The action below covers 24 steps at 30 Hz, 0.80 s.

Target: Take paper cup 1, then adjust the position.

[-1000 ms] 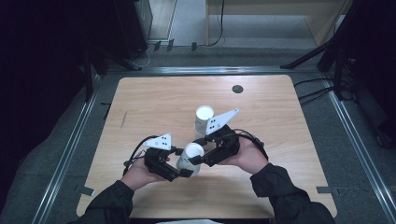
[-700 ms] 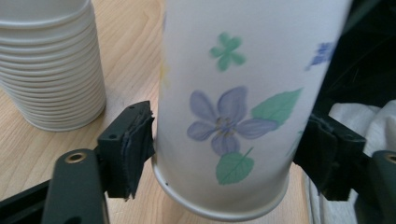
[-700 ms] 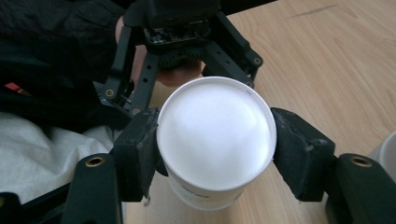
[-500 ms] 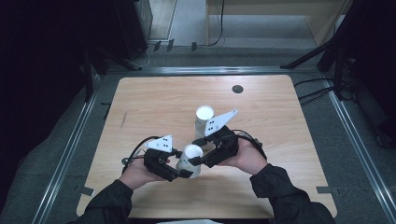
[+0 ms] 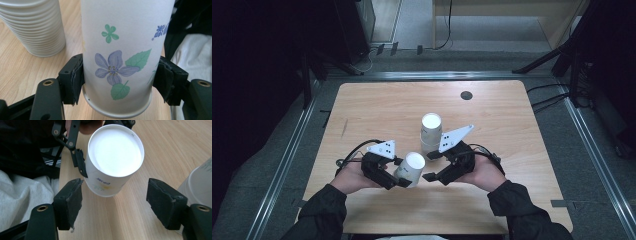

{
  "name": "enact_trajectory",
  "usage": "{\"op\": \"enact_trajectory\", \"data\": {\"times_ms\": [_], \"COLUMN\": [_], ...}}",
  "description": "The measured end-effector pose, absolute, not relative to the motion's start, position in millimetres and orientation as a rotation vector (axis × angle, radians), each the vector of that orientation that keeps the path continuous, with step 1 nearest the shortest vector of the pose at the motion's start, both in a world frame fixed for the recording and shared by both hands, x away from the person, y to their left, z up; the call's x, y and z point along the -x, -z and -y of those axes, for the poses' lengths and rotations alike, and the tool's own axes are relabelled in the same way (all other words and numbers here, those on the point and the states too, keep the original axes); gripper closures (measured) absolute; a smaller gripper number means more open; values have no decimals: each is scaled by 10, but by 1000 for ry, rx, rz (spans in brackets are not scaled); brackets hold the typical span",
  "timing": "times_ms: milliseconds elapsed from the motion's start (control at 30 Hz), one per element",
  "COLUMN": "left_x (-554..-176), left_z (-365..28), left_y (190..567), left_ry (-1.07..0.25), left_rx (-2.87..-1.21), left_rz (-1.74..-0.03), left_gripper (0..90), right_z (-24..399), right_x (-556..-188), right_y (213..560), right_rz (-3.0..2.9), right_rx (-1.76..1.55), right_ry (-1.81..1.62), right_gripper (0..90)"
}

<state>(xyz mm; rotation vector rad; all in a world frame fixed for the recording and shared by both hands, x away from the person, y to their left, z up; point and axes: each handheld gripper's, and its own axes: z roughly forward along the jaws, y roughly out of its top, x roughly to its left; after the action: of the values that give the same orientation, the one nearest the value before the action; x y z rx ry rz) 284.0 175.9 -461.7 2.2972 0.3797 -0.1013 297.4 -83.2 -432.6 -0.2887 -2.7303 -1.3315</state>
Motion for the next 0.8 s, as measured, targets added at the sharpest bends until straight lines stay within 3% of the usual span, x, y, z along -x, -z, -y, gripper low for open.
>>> {"op": "enact_trajectory", "data": {"times_ms": [433, 800], "left_x": [-2989, -2972], "left_z": [-1565, -1433], "left_y": [4672, 4734], "left_ry": [141, 179], "left_rx": [-2486, -2545], "left_rz": [-309, -245], "left_gripper": [309, 306], "right_z": [925, 861], "right_x": [-2936, -2920], "right_y": [4526, 4630], "right_rz": [2777, 2765], "right_rx": [349, 314], "right_ry": [1309, 1269], "right_gripper": [300, 298]}}
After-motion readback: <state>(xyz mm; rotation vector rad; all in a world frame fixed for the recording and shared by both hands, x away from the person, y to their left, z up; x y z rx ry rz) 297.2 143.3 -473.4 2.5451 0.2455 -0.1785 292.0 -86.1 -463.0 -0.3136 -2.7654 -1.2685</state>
